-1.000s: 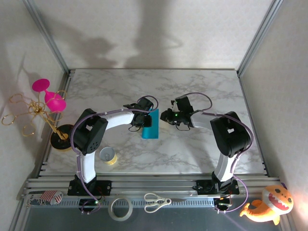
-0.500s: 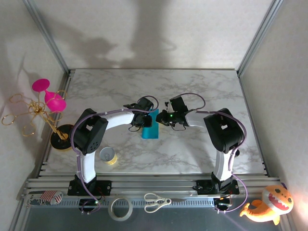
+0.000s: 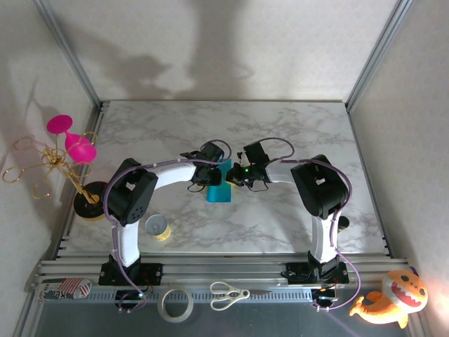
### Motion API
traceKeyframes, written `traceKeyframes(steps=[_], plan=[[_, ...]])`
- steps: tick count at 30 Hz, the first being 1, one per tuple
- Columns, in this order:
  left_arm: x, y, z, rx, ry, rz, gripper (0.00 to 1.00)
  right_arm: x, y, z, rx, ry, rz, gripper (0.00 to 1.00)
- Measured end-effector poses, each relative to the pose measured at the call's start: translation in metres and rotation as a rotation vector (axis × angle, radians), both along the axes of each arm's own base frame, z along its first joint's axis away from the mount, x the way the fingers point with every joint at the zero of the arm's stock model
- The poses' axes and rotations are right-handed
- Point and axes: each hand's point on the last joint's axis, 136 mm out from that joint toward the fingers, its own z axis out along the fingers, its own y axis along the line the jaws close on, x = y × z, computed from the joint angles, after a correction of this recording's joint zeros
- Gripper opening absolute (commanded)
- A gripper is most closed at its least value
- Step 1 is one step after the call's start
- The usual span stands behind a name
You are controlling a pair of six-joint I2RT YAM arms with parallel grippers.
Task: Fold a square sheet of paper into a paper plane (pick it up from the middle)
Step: Hold the square sheet of paper at the center of the table, then first fold the square sheet of paper in half at the center of the table.
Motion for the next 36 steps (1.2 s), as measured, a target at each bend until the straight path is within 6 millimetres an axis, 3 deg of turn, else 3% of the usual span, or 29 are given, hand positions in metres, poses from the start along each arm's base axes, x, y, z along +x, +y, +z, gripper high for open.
traceKeyframes(steps=[11,14,18,20,23,25,29,36], plan=[[0.001,-0.002,0.006,0.006,0.006,-0.001,0.43,0.001,-0.002,-0.004,-0.040,0.005,0.015,0.03],[0.010,0.005,0.014,0.034,-0.019,0.027,0.42,0.000,-0.002,-0.005,-0.044,0.002,0.020,0.02],[0.024,0.016,0.040,0.028,-0.088,0.088,0.37,0.000,-0.002,-0.005,-0.050,-0.002,0.029,0.02],[0.030,0.016,0.064,-0.023,-0.143,0.110,0.35,0.001,-0.002,-0.005,-0.054,-0.001,0.033,0.01],[0.033,0.001,0.092,-0.152,-0.188,0.105,0.27,0.001,-0.002,-0.006,-0.063,0.002,0.038,0.01],[0.032,-0.013,0.098,-0.233,-0.181,0.082,0.24,0.001,-0.002,-0.006,-0.067,0.003,0.044,0.01],[0.023,-0.030,0.077,-0.308,-0.093,0.046,0.18,0.002,-0.002,-0.006,-0.071,0.002,0.052,0.01],[0.009,-0.036,0.034,-0.299,0.038,0.028,0.13,0.002,-0.001,-0.006,-0.078,0.011,0.052,0.00]])
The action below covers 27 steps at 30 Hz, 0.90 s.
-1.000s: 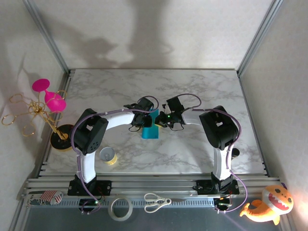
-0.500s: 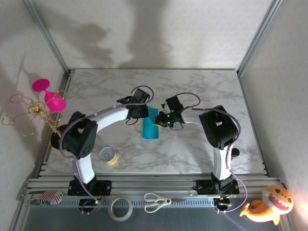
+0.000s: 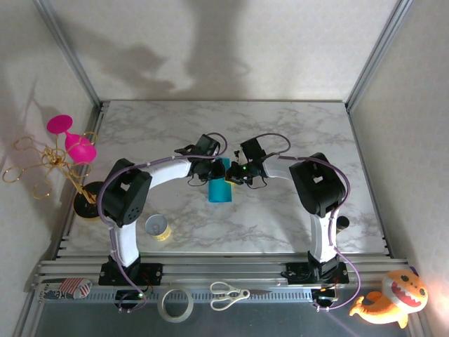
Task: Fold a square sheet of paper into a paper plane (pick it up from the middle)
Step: First fold the square sheet of paper in half at the center of the table.
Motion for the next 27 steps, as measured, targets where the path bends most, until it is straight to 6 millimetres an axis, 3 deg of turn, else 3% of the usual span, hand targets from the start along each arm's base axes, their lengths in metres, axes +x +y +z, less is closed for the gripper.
traceKeyframes(steps=[7,12,19,27], plan=[[-0.005,0.003,-0.014,0.011,0.036,-0.014,0.12,0.000,-0.001,-0.001,-0.007,0.005,0.000,0.00],[-0.010,0.021,-0.030,0.023,0.067,-0.003,0.12,0.000,-0.001,-0.001,-0.011,0.001,0.010,0.00],[-0.011,0.033,-0.030,-0.075,0.051,-0.004,0.13,0.001,0.000,-0.001,-0.014,-0.004,0.019,0.00],[-0.018,0.092,-0.027,-0.081,0.058,0.107,0.13,0.002,0.000,-0.001,-0.023,-0.015,0.035,0.00]])
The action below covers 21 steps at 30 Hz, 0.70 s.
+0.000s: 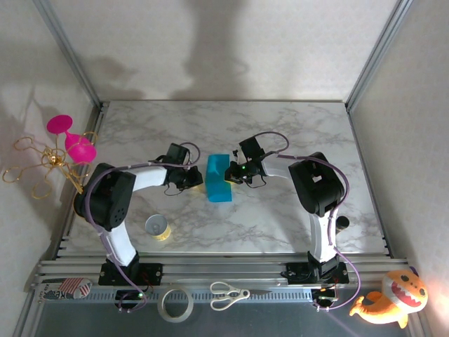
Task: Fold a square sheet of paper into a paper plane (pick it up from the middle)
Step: First fold the square sheet of paper in half at the center of the table.
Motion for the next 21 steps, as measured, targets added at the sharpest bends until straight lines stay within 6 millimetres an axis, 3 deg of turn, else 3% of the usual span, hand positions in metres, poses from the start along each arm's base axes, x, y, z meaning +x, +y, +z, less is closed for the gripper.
traceKeyframes(steps=[4,7,10,15,18,21], plan=[[0.006,0.002,0.019,-0.037,-0.037,0.029,0.13,0.000,0.000,0.000,-0.012,-0.002,0.003,0.00],[0.008,-0.019,0.038,-0.104,-0.085,0.020,0.13,0.000,0.000,0.000,-0.016,-0.002,0.003,0.00],[0.005,-0.045,0.043,-0.149,-0.100,-0.012,0.13,0.000,0.000,-0.001,-0.017,-0.001,0.002,0.00],[-0.005,-0.070,0.017,-0.151,-0.032,-0.051,0.12,0.000,0.000,-0.001,-0.017,-0.001,0.002,0.00],[-0.011,-0.066,0.000,-0.121,0.017,-0.047,0.12,0.000,0.000,-0.001,-0.018,0.000,0.002,0.00],[-0.016,-0.061,-0.003,-0.094,0.014,-0.051,0.12,0.000,0.000,-0.001,-0.018,-0.001,0.002,0.00]])
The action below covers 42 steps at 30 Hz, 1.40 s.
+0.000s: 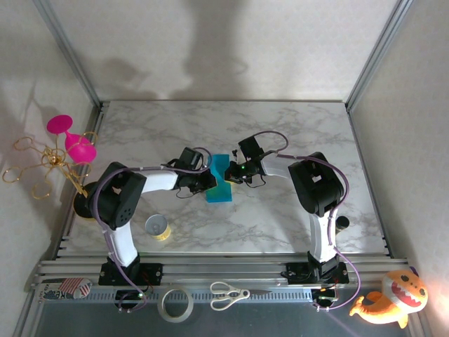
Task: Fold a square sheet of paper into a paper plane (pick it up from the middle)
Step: First fold the square sheet of paper in half at the center of the table.
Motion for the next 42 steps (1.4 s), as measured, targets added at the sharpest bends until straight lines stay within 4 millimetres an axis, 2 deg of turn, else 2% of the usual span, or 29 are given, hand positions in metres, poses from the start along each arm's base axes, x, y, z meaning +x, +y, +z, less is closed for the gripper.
traceKeyframes(steps=[4,8,11,14,18,21,24,30,36,42], plan=[[-0.013,0.019,-0.002,0.061,-0.015,-0.005,0.12,0.000,0.000,0.000,0.000,0.000,0.000,0.00],[-0.026,0.052,0.000,0.113,0.004,0.041,0.12,0.000,0.000,0.000,0.000,0.000,0.000,0.00],[-0.026,0.066,0.012,0.114,0.002,0.089,0.12,0.000,0.000,0.000,0.000,0.001,0.000,0.00],[-0.018,0.053,0.035,0.039,-0.054,0.104,0.12,0.000,0.000,0.000,0.000,0.001,0.000,0.00],[-0.009,0.021,0.053,-0.040,-0.093,0.073,0.12,0.000,0.000,0.000,0.000,0.001,0.000,0.00],[-0.002,-0.003,0.051,-0.060,-0.089,0.037,0.12,0.000,0.000,0.000,0.000,0.001,0.000,0.00],[-0.003,-0.016,0.034,-0.046,-0.054,0.011,0.12,0.000,0.000,0.000,0.000,0.001,0.000,0.00],[-0.021,-0.009,-0.001,0.012,0.041,0.001,0.10,0.000,0.000,0.000,0.000,-0.002,0.004,0.00],[-0.032,0.004,-0.003,0.042,0.027,-0.026,0.10,0.000,0.000,-0.001,-0.001,-0.005,0.009,0.00],[-0.052,0.041,0.000,0.098,0.091,-0.001,0.11,0.000,0.000,-0.001,-0.001,-0.007,0.012,0.00]])
